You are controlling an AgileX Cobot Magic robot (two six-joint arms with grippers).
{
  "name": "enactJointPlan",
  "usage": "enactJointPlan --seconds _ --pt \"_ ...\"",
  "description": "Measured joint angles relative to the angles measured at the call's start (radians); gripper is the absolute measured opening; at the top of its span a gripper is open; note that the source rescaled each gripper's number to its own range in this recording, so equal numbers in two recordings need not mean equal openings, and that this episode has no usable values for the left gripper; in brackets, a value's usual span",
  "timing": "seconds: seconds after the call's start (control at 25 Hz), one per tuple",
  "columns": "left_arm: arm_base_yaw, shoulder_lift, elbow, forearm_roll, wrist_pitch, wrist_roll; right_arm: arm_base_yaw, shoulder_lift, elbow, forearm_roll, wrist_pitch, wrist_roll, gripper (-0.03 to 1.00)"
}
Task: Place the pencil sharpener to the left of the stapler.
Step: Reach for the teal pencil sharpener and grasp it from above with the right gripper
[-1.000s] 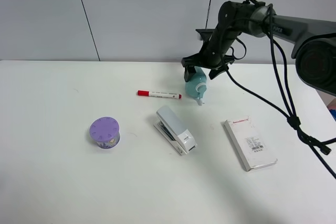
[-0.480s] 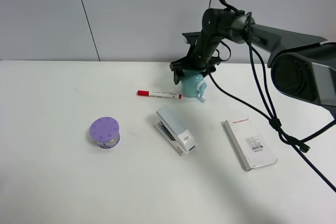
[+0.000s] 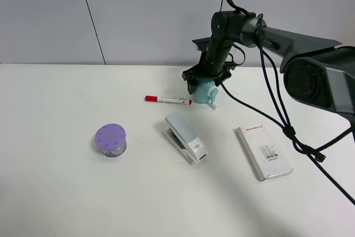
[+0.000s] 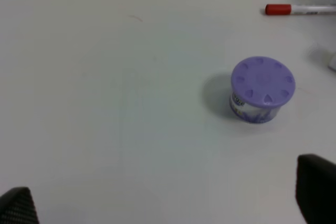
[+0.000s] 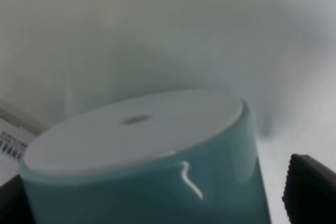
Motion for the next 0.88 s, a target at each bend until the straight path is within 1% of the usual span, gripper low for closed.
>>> enactJointPlan --seconds 0.12,0.6,0.68,0.76,0.88 --pt "0.000 0.000 0.000 0.000 0.000 0.000 0.000 0.002 0.000 0.000 -0.015 -0.003 0.81" --pt "0.000 0.000 0.000 0.000 0.000 0.000 0.000 0.027 0.000 -0.003 -0.020 -0.017 0.81" --pt "0.000 0.000 0.000 0.000 0.000 0.000 0.000 0.027 0.000 -0.003 -0.028 -0.029 0.76" --pt "0.000 0.000 0.000 0.000 0.000 0.000 0.000 0.027 0.000 -0.003 -0.031 -0.032 0.55" --pt "0.000 0.000 0.000 0.000 0.000 0.000 0.000 0.027 0.000 -0.002 -0.033 -0.037 0.06"
